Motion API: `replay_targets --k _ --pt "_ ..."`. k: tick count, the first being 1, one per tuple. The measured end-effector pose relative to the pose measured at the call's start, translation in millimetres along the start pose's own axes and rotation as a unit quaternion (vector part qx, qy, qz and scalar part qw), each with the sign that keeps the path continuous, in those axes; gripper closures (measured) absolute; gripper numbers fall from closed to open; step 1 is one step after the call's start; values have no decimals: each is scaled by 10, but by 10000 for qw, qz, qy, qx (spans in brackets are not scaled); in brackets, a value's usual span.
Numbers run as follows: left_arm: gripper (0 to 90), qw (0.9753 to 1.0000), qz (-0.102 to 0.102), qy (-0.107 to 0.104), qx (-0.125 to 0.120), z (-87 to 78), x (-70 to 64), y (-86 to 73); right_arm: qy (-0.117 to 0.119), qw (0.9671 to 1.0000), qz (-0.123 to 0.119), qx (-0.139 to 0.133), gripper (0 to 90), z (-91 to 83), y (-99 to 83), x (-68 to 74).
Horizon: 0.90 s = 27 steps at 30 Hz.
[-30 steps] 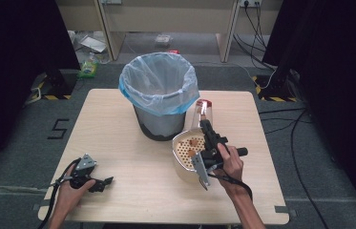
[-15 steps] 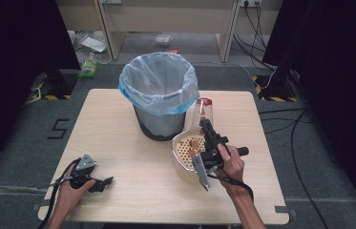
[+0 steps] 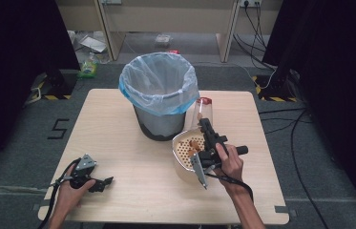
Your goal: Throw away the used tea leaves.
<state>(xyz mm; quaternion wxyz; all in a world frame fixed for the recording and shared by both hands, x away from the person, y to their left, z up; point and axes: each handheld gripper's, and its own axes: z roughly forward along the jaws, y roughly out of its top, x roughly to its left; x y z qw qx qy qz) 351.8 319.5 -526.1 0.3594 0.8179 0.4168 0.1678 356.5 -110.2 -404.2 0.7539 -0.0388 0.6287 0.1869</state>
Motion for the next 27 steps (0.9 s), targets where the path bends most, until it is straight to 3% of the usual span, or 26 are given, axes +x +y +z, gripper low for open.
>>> replay_targets --k 4,10,11,13,16,19,21,25,26,27 --pt "0 10000 9 3 10 -2 1 0 -65 9998 -189 -78 877 -21 -3 -19" --pt "0 10000 9 3 10 -1 1 0 -191 9996 -174 -112 877 -29 -1 -67" --pt "0 10000 8 4 10 -2 1 0 -127 9997 -217 -31 876 -17 -9 -47" --pt "0 10000 4 2 4 0 1 0 -190 9993 -263 -177 876 -38 10 -35" --pt "0 10000 9 5 12 -2 1 0 -61 9987 -490 -126 876 -15 10 63" --pt "0 10000 1 2 6 -1 1 0 -110 9986 -480 -178 877 -36 20 51" --pt "0 10000 -1 2 4 -1 0 0 -57 9996 -260 -41 876 -15 -3 1" --pt "0 10000 4 4 7 -1 1 0 -46 9999 -135 -21 876 -24 11 -56" --pt "0 10000 3 4 7 -1 0 0 163 9985 517 80 875 3 13 -128" --pt "0 10000 7 4 10 -2 1 0 267 9965 778 135 875 21 6 -161"
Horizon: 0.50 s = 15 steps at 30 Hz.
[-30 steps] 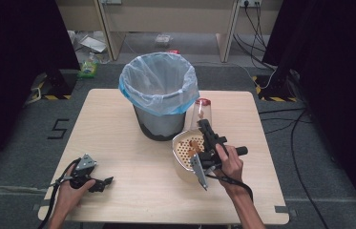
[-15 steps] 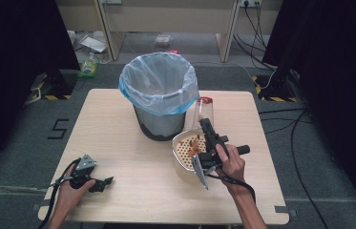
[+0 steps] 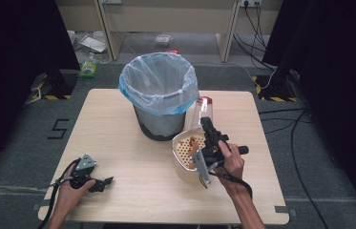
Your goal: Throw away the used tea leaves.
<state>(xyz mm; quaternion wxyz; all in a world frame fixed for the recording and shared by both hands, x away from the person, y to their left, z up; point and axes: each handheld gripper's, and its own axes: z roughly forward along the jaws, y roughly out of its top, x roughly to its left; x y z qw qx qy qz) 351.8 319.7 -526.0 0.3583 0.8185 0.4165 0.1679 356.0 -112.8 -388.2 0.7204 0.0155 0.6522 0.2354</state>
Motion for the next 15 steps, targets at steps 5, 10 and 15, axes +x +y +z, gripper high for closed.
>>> replay_targets --k 5,10,15 --pt "0 10000 0 0 -3 0 0 0 329 9881 1471 301 875 100 -99 -257" --pt "0 10000 0 0 1 0 0 0 512 9719 2251 467 874 175 -224 -383" --pt "0 10000 -1 0 2 0 0 0 812 9463 3078 565 874 315 -342 -524"
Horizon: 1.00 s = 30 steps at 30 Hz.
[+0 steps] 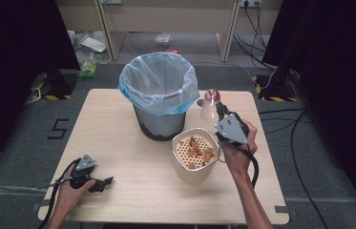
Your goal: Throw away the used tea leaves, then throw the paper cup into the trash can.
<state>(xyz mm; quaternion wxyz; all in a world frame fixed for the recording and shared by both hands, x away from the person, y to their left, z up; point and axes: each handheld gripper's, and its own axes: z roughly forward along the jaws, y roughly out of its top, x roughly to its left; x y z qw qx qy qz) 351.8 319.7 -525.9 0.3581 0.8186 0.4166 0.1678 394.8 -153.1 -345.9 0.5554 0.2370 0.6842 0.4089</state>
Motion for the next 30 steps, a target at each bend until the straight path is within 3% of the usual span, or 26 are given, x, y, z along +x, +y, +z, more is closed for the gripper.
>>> replay_targets --k 1,5,12,17,23,30 --pt "0 10000 0 0 -1 0 0 0 0 10000 0 0 874 0 0 0" --pt "0 10000 -2 1 1 0 0 0 28 9989 456 -42 874 86 102 -147" --pt "0 10000 -4 3 4 -1 -1 0 29 9982 588 -114 873 169 307 -316" --pt "0 10000 -8 6 -1 -1 -2 -1 173 9961 849 -169 873 305 501 -463" --pt "0 10000 2 7 11 -2 -1 -1 320 9936 1073 -155 873 455 688 -556" --pt "0 10000 -6 8 0 -1 -2 -2 578 9918 1136 -106 873 679 870 -488"
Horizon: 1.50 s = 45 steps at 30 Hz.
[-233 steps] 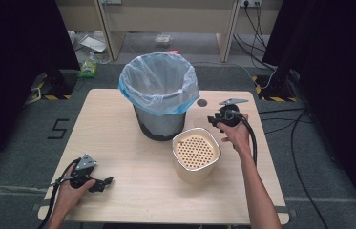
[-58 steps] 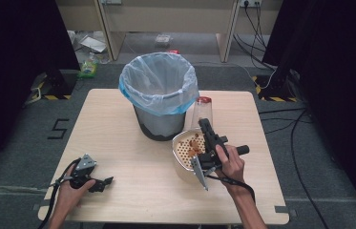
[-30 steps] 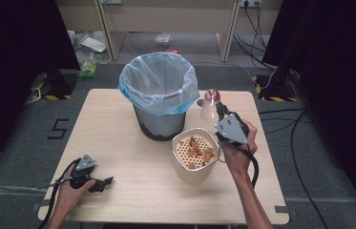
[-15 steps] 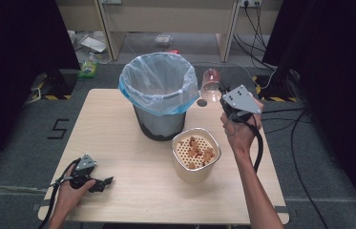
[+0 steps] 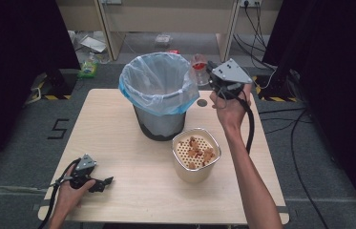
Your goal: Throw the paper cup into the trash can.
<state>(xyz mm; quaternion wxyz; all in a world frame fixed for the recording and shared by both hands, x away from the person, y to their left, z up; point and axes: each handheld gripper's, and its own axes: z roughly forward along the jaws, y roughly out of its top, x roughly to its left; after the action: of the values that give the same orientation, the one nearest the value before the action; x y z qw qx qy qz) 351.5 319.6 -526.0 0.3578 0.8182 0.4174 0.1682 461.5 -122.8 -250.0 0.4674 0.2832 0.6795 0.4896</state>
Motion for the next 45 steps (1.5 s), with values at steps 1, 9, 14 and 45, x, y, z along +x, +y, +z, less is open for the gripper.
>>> replay_targets --k 1,9,14,45 --pt "0 10000 0 0 0 0 0 0 70 10000 48 -1 873 42 17 21" --pt "0 10000 0 1 -3 0 0 0 366 9991 -60 187 872 404 138 270" --pt "0 10000 0 0 -3 0 0 0 465 9984 -121 303 871 577 197 368" --pt "0 10000 -2 0 -5 1 0 0 620 9871 754 1271 413 150 -276 -262"
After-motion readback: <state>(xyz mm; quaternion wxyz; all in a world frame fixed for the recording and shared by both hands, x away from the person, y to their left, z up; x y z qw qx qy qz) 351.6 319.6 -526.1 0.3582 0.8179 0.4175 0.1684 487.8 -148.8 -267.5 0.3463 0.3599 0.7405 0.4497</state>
